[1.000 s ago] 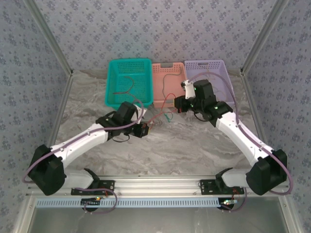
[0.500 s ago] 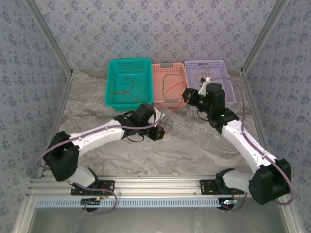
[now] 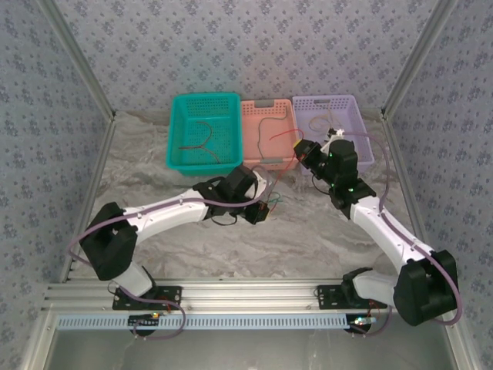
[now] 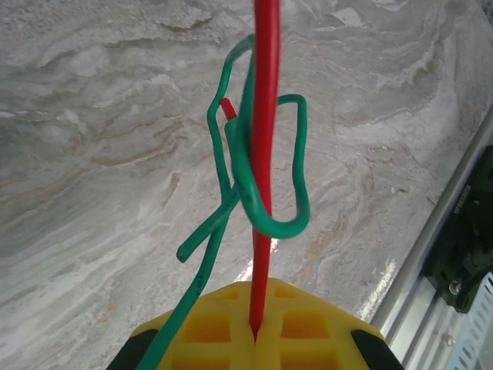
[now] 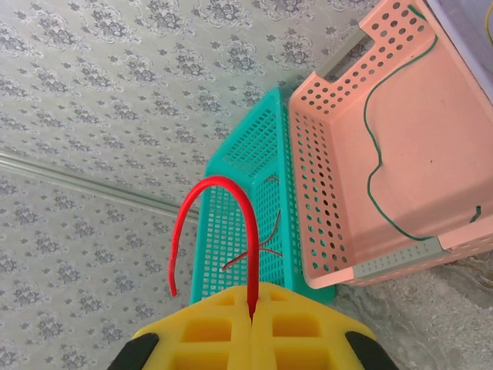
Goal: Untangle the cables
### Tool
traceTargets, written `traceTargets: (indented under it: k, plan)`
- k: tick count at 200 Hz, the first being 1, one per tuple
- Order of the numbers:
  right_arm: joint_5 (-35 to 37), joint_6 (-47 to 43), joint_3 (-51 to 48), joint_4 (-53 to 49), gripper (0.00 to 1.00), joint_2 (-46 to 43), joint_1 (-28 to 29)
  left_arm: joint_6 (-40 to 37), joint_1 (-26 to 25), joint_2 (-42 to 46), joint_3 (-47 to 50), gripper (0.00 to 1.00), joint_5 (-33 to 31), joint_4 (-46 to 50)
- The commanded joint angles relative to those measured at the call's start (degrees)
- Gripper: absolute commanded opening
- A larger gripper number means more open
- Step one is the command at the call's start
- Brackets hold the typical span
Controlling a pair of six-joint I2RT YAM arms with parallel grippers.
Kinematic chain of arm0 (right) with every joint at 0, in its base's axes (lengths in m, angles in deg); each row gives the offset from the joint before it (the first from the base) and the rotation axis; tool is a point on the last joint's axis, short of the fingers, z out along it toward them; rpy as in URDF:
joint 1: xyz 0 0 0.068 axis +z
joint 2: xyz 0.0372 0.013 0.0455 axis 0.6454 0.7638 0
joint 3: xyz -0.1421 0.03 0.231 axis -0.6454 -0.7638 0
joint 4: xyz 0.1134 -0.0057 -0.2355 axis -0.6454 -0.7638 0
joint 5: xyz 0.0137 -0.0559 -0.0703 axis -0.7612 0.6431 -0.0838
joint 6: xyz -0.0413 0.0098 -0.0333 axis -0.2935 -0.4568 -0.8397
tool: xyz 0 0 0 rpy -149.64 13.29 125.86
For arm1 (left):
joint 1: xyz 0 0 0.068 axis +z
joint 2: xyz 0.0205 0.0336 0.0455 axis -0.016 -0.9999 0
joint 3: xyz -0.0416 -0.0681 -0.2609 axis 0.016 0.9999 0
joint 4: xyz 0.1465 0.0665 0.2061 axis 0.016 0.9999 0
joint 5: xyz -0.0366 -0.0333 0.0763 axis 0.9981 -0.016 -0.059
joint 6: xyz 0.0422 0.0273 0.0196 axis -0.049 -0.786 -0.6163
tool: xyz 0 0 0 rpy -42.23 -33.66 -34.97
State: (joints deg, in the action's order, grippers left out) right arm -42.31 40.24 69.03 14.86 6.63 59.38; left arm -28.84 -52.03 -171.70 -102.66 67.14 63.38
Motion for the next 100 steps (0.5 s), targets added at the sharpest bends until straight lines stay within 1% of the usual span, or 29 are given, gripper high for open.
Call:
traceTargets:
  k: [1,16,26,38,65,82,100]
  plan:
    - [5.7,-3.6,0.0,5.5,0.0,-4.1,0.8,2.0,-0.6,2.9,2.5,0.16,-3.4,7.4]
    - [6.6,-4.7,-1.7,4.3,0.0,-5.9,2.1,2.9,-0.3,5.2,3.4,0.4,-4.3,6.9]
    - [7.0,-4.8,-2.7,4.1,0.0,-6.9,2.6,3.6,-0.3,6.9,4.1,0.49,-4.6,6.6]
    - [7.0,-4.9,-3.6,4.0,0.0,-7.8,2.6,4.2,-0.3,8.8,4.9,0.52,-5.0,6.9]
    - [6.8,-5.2,-4.0,2.9,0.0,-8.8,2.7,7.2,-0.2,15.5,7.1,0.53,-8.9,7.5]
    - [6.2,-5.4,-4.2,2.7,0.0,-9.2,2.8,10.2,0.2,21.2,9.2,0.55,-11.3,6.7]
    - [5.8,-5.9,-4.8,2.2,0.0,-9.6,3.1,14.6,1.9,26.9,11.5,0.57,-11.9,5.0]
